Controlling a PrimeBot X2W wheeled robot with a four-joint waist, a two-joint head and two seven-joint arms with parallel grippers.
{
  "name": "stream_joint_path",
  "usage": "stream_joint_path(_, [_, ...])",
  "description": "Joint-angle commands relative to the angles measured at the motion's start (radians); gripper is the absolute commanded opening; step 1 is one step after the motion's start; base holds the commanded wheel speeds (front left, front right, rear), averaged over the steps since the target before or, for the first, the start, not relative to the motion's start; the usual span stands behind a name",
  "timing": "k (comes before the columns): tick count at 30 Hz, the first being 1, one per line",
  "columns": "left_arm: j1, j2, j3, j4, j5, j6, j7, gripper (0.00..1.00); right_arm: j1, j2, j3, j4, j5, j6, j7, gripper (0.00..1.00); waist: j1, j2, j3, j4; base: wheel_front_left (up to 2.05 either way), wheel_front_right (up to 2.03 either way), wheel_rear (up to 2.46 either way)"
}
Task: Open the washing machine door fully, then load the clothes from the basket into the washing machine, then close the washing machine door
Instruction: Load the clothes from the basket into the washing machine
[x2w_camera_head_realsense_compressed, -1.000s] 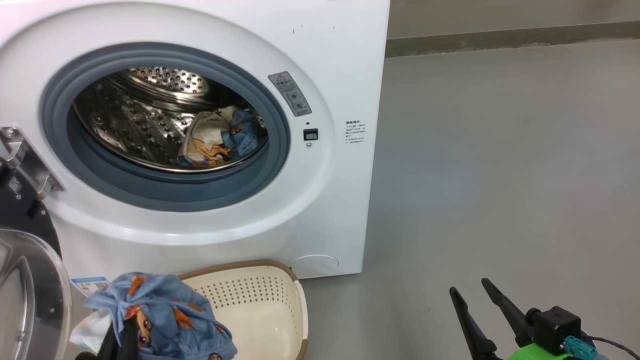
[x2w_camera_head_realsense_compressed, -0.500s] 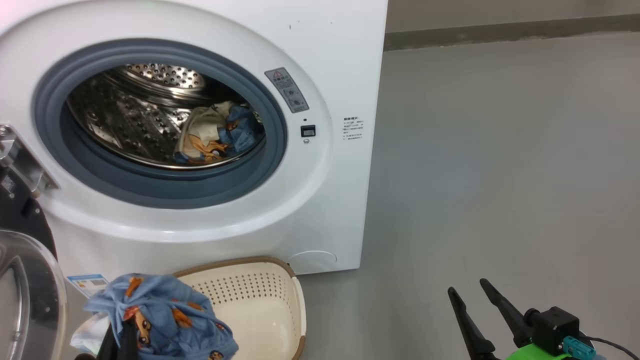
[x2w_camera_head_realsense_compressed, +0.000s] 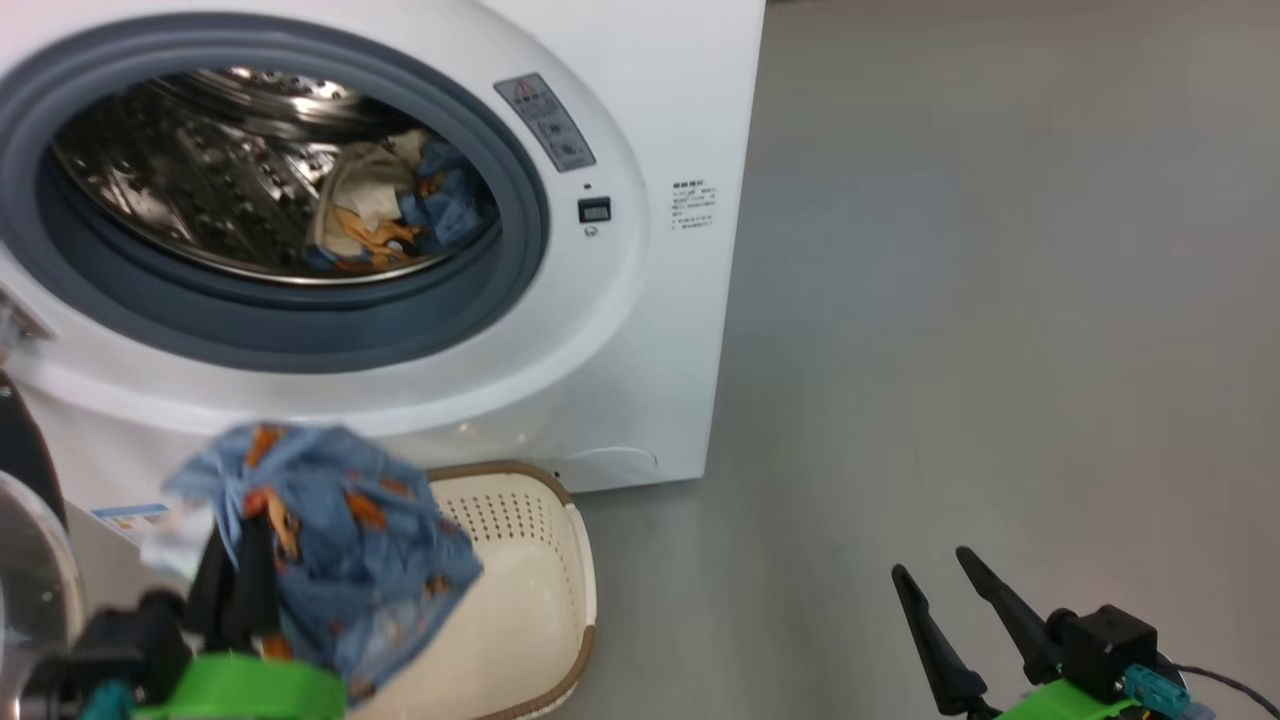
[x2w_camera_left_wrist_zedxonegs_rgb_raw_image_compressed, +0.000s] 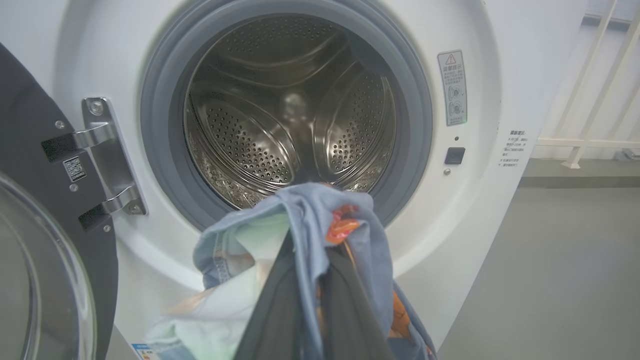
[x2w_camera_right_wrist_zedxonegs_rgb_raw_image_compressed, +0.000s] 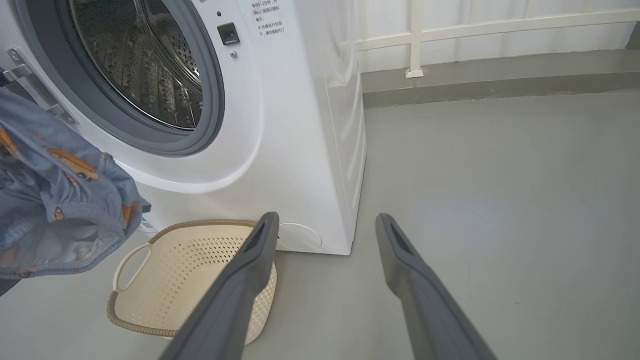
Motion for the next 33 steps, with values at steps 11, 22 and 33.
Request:
stream_joint_path(11, [-0.325,0.093,0.092,0.073,0.038,-0.032,-0.013,0.0,-0.098,0.0,0.063,-0.024,-0.021,0.002,-0.012,1.0,0.0,0.0,0.107,-0.065,0.0,0.0,0.0])
stream_joint_path(22, [-0.54,0.151,0.117,0.209,0.052,-0.047,-0.013,0.0,-0.135,0.002,0.064,-0.036,-0.017,0.002,-0.012,1.0,0.0,0.0,0.239,-0.111,0.0,0.0,0.0])
stream_joint_path(33, [-0.774,0.187,0.078,0.425,0.057,-0.07,-0.012,0.0,-0.193,0.021,0.083,-0.048,-0.01,0.002,-0.012,1.0,0.0,0.0,0.413,-0.14,0.0,0.0,0.0])
